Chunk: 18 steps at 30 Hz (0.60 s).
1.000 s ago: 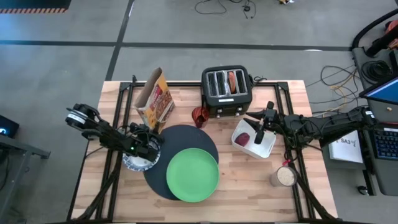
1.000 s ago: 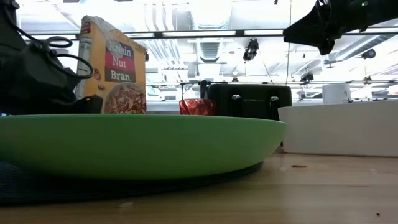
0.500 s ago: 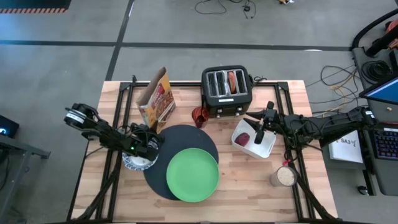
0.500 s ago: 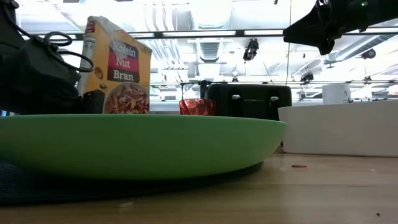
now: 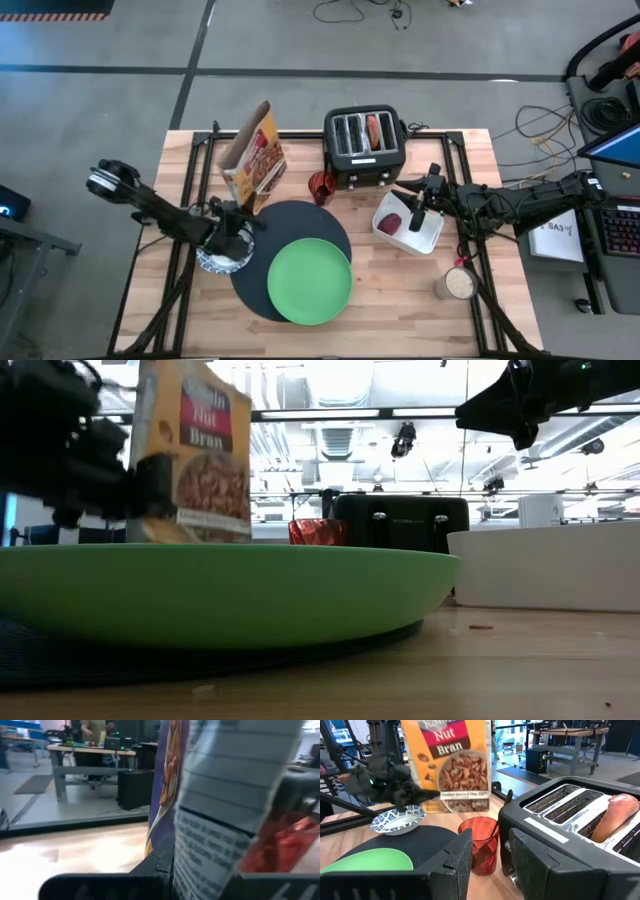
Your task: Arrange a breakfast setting
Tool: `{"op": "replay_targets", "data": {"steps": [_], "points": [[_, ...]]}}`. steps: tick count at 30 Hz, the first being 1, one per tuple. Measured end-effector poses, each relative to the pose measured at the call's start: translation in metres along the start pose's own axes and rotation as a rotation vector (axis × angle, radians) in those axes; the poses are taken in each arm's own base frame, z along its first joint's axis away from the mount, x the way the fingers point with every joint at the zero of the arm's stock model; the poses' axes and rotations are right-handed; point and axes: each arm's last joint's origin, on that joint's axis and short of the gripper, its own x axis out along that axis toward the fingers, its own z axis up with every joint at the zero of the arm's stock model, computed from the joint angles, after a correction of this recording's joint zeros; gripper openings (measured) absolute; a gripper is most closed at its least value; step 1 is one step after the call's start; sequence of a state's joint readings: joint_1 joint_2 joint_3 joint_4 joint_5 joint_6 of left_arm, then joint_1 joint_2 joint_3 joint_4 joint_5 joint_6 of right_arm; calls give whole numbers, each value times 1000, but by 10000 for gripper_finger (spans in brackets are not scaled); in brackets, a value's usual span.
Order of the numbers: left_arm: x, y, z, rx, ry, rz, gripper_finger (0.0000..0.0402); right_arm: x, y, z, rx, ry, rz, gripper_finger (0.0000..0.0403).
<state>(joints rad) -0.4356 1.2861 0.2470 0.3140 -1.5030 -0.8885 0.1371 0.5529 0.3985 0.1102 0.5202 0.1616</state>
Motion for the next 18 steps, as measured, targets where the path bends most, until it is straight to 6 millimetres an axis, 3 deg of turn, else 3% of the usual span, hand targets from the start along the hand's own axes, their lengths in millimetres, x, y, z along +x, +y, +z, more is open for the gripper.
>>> {"op": "replay_targets", "data": {"steps": [5,10,15,18], "points": [[-15,-16,45,44,-5,-80,0,0,0,0,11,0,0,121],[-44,-29,113,85,-8,-223,0,0,0,0,25,1,4,121],[-82,-17,193,-27,29,-387,0,0,0,0,52,2,5,121],[-99,-7,230,-111,79,-524,0,0,0,0,60,3,7,121]]}}
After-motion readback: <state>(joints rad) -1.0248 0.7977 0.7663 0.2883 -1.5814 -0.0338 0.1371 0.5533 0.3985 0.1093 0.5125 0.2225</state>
